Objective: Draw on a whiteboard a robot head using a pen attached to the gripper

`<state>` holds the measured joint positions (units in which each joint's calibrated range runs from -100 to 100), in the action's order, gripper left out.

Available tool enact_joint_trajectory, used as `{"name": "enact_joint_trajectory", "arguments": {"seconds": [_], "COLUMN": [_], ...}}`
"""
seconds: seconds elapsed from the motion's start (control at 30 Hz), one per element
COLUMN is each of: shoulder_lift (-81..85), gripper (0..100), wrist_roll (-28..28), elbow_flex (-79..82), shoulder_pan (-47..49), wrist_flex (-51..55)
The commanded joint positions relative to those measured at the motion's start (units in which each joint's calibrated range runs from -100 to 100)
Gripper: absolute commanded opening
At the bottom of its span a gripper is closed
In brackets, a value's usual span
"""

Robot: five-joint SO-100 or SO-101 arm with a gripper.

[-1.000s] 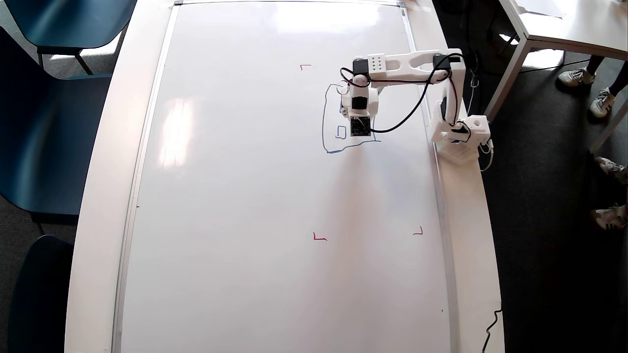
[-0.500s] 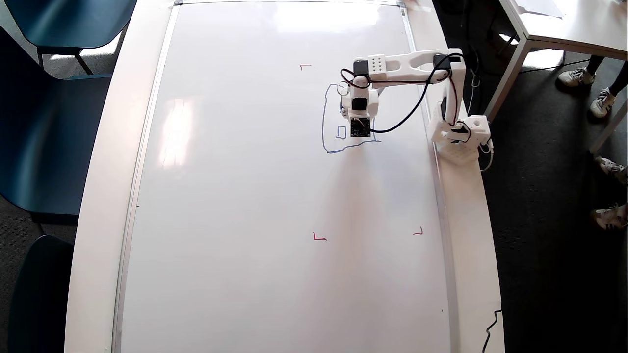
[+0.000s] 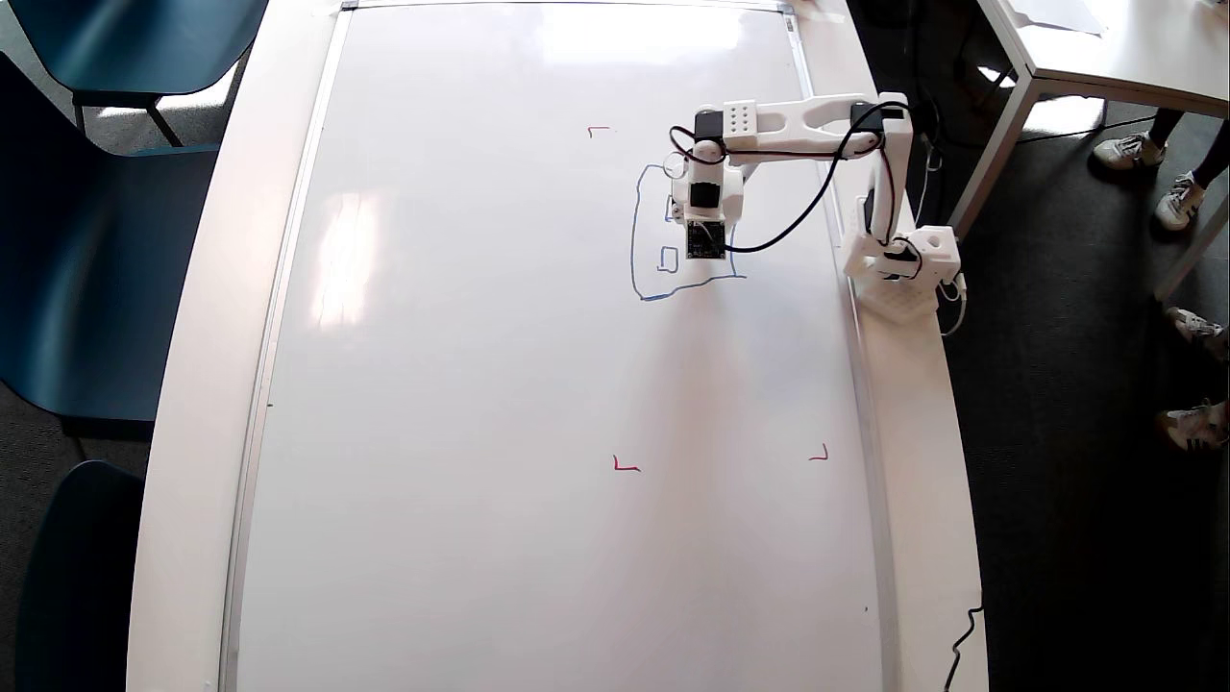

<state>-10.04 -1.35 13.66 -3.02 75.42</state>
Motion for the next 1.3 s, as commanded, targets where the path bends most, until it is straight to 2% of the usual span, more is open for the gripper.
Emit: {"name": "enact_joint_trajectory", "arguments": {"seconds": [0.0, 0.37, 0.8, 1.27], "shoulder_lift": [0.9, 2.2, 10.7, 8.4], "gripper": [1, 1, 1, 1], "wrist_roll": [-0.4, -1.2, -1.2, -0.7], "elbow_flex": [-0.4, 0.4, 11.2, 8.4], "shoulder_pan": [-1.8, -3.2, -2.5, 1.9], "wrist_flex": [0.2, 0.9, 0.1, -0.1]}}
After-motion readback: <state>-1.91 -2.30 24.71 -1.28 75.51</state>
